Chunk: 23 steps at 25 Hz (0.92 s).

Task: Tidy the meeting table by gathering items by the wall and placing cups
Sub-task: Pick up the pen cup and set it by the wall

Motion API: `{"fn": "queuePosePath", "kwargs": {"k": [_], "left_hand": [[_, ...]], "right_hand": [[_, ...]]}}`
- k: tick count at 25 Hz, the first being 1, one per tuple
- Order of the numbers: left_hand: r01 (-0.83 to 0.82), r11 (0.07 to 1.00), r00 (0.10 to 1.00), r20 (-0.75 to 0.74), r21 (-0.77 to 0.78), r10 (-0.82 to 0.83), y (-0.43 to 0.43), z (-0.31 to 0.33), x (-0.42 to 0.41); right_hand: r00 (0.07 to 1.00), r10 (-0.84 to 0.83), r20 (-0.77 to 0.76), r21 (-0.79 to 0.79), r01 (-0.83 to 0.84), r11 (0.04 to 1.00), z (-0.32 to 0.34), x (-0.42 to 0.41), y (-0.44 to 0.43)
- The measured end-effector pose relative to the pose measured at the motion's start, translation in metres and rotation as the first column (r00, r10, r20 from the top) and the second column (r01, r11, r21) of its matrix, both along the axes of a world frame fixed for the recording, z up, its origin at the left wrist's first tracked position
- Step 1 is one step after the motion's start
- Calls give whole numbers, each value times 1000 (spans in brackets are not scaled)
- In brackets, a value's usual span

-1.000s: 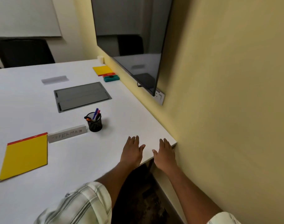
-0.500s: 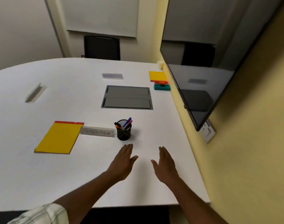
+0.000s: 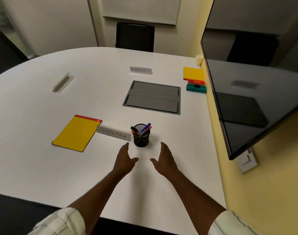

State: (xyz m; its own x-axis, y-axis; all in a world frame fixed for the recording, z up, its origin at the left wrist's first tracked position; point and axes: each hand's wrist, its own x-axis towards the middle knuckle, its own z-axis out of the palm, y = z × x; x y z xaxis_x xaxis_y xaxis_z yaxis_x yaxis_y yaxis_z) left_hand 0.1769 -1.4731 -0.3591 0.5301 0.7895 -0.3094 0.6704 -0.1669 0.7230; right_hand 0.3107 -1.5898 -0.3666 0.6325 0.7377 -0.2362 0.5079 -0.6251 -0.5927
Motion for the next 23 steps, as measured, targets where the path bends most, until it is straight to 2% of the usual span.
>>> {"fn": "queuePosePath", "kwargs": {"k": [3,9,11,14,17,23], "left_hand": [[-54,995,996,66,-88,59,23,-1,19],[-18,982,993,115,-187,40,53,-26,45],[-15,982,977,205,-189,54,59,-34,50],[1,987,950,309,-158,49,69,-41,58],[-43,951,937,317,-307,145,73,-45,65],[-74,916,908,352,-394,225,76,-50,75]], "right_hand": [[996,-51,-70,17,52,998,-5,13,25],[974,-113,-195,-5,114,993,-30,37,73],[961,-139,-240,3,143,990,-39,43,88],[942,-157,-296,111,197,974,-45,47,104],[932,-156,-328,198,230,953,-50,47,113],[885,-232,-403,232,344,910,-58,40,122]]}}
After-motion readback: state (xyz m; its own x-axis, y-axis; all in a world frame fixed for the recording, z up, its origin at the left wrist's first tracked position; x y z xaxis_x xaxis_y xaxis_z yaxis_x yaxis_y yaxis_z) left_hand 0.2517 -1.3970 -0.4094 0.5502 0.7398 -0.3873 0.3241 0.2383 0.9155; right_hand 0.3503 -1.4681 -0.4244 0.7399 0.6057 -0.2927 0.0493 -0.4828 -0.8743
